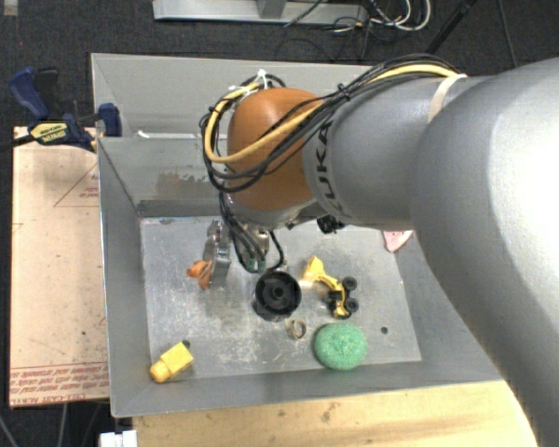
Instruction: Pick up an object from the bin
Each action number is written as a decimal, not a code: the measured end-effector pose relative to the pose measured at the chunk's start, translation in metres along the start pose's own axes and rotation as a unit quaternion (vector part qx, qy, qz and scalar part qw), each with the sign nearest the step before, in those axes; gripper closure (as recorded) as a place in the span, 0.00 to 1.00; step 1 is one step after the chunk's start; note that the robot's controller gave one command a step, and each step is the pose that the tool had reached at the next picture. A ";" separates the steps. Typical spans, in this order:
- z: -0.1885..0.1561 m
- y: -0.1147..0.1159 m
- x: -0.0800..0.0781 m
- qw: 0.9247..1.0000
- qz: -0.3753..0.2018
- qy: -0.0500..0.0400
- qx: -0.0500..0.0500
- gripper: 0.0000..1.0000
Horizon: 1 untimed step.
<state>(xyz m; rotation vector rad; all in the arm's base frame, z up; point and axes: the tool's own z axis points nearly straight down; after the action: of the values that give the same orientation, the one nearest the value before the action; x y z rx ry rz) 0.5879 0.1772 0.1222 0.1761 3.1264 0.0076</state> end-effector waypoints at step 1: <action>-0.021 -0.020 0.018 1.000 -0.002 0.011 0.004 1.00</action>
Offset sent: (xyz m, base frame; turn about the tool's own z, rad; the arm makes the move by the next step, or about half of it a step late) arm -0.0366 0.0112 0.2173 -0.0572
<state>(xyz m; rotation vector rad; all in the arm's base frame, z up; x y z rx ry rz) 0.5678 0.1597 0.1427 0.1695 3.1489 -0.0034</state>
